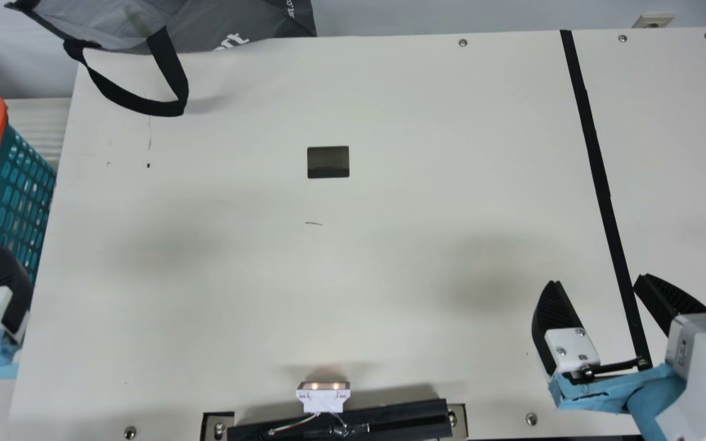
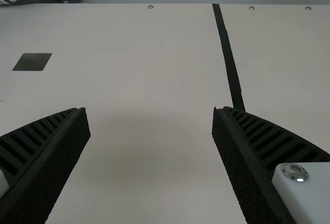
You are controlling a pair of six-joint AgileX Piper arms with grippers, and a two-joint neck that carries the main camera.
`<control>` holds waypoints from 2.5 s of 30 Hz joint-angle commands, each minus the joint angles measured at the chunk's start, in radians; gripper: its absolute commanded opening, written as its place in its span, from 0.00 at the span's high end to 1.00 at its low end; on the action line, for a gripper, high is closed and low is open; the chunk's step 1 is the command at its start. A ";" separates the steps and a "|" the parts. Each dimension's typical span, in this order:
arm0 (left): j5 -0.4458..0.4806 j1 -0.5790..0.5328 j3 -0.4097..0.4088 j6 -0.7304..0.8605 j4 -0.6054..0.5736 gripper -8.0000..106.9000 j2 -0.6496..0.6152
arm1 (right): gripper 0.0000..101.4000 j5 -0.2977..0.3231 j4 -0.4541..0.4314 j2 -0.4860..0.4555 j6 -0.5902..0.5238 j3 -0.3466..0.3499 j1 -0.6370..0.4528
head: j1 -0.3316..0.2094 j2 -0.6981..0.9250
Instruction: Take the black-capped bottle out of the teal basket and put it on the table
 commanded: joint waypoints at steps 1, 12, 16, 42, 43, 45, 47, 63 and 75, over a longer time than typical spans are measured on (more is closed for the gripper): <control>-0.005 0.001 -0.008 -0.006 0.001 0.00 0.020 | 0.10 0.000 0.000 0.000 0.000 0.000 0.000 | -0.004 0.008; -0.073 0.025 -0.055 0.004 -0.011 0.00 0.151 | 0.10 -0.001 0.000 0.000 0.000 0.000 0.000 | -0.004 0.008; -0.107 0.030 -0.073 0.036 -0.022 0.00 0.201 | 0.10 -0.001 0.000 0.000 0.000 0.000 0.000 | -0.004 0.008; -0.286 0.236 -0.163 0.202 -0.129 0.00 0.433 | 0.10 0.000 0.000 0.000 0.000 0.000 0.000 | -0.004 0.008; -0.290 0.245 -0.163 0.202 -0.131 0.00 0.436 | 0.10 0.000 0.000 0.000 0.000 0.000 0.000 | -0.004 0.008; -0.298 0.264 -0.164 0.204 -0.138 0.00 0.443 | 0.10 0.000 0.000 0.000 0.000 0.000 0.000 | -0.004 0.008; -0.304 0.281 -0.164 0.205 -0.145 0.00 0.451 | 0.10 0.000 0.000 0.000 0.000 0.000 0.000 | -0.004 0.008; -0.302 0.366 -0.195 0.204 -0.182 0.00 0.563 | 0.10 0.000 0.000 0.000 0.000 0.000 0.000 | -0.004 0.008; -0.258 0.412 -0.254 0.143 -0.179 0.00 0.637 | 0.10 0.001 0.000 0.000 0.000 0.000 0.000 | -0.004 0.008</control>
